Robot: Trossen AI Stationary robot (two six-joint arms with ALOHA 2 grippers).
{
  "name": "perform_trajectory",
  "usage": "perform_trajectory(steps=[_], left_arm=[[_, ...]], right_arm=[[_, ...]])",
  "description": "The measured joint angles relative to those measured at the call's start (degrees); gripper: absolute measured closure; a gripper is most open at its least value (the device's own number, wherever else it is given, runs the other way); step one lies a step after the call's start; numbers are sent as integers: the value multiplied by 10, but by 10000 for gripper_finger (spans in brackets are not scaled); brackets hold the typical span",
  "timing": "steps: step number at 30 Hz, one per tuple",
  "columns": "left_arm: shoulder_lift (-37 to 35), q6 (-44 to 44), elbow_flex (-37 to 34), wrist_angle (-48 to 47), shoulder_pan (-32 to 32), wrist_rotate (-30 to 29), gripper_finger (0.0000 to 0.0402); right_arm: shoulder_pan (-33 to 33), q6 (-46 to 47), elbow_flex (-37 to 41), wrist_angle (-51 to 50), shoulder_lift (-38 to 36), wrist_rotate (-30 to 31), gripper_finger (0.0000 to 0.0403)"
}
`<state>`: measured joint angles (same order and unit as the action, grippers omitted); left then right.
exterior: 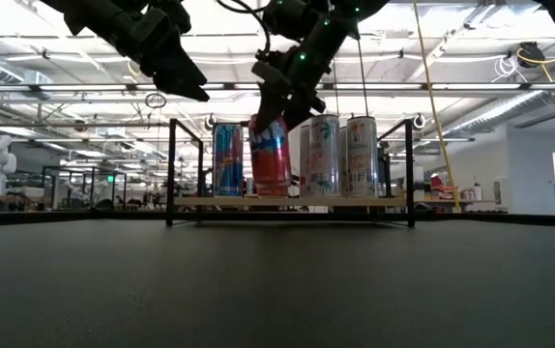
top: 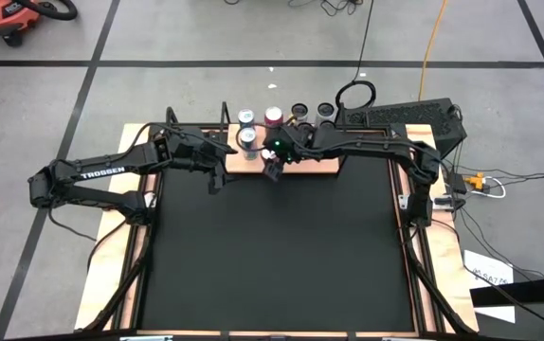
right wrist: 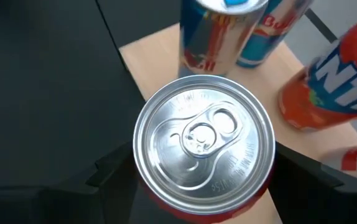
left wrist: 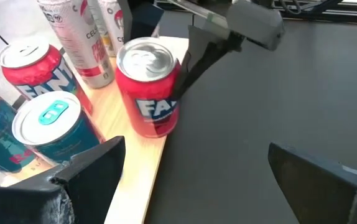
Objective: Place canned beverage on shelf
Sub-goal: Put the orange soda can on the shelf aligned with the other orange soda can
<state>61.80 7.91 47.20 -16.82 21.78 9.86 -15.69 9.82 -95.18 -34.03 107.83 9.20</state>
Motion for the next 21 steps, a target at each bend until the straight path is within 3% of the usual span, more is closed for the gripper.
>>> perform_trajectory(steps=[13, 17, 21], left_arm=[[-19, 0, 0, -4, 0, 0, 6], [-45, 2, 0, -4, 0, 8, 6], [-69, 18, 0, -4, 0, 54, 6]], right_arm=[[31, -13, 0, 16, -45, -6, 124], [65, 4, -1, 12, -53, -83, 124], [109, 12, -1, -4, -36, -140, 124]])
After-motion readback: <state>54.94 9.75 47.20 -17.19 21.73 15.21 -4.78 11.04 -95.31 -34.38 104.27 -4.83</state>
